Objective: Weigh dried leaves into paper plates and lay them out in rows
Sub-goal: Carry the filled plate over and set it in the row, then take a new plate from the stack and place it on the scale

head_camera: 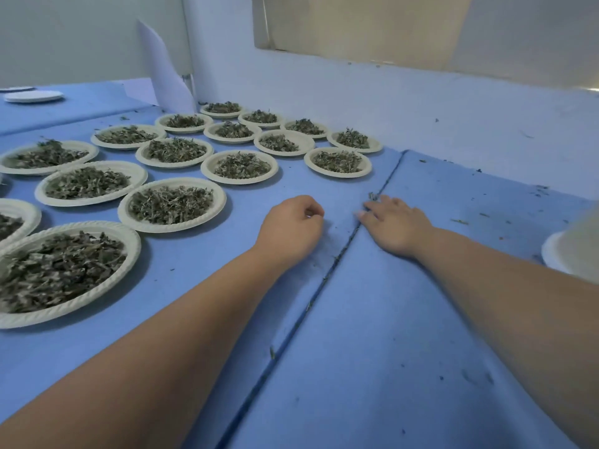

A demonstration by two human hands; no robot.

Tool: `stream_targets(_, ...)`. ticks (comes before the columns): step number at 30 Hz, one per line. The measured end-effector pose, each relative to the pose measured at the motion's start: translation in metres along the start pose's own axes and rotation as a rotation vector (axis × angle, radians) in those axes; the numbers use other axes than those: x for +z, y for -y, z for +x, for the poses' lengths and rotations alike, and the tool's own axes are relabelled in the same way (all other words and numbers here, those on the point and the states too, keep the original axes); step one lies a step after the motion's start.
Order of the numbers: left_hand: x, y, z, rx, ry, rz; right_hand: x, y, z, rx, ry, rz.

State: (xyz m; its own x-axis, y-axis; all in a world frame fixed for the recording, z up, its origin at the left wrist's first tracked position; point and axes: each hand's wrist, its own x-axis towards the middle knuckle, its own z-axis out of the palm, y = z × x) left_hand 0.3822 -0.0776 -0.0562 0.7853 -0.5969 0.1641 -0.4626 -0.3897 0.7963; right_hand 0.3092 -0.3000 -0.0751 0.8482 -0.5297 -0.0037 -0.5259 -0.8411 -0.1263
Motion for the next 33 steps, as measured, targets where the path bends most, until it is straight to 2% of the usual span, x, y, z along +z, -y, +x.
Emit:
stream_targets(4,0.014,-0.029,-0.027,-0.054,0.044,0.029,-0.003,-0.007,-0.066,-0.067,0.072,-0.034)
stream_targets(10,0.062,-0.094,-0.08,0.126,0.121,0.231,-0.052,-0.026,-0.159,-0.145,0.242,0.057)
stream_targets(13,0.086,-0.127,-0.106,0.2,0.11,0.194,-0.078,-0.044,-0.212,-0.177,0.14,-0.009)
stream_targets(15,0.101,-0.148,-0.118,0.265,0.096,0.173,-0.088,-0.059,-0.25,-0.183,0.048,0.042)
stream_targets(20,0.133,-0.2,-0.138,0.453,0.064,0.223,-0.104,-0.131,-0.322,-0.074,-0.206,0.116)
stream_targets(25,0.163,-0.25,-0.149,0.729,0.067,0.282,-0.096,-0.21,-0.378,0.218,-0.51,0.147)
stream_targets(27,0.171,-0.266,-0.146,0.791,0.087,0.344,-0.084,-0.234,-0.395,0.324,-0.49,0.101)
stream_targets(30,0.183,-0.285,-0.135,0.856,0.118,0.51,-0.07,-0.254,-0.404,0.386,-0.29,-0.103)
stream_targets(33,0.197,-0.295,-0.129,0.835,0.137,0.652,-0.067,-0.26,-0.401,0.392,-0.3,-0.113)
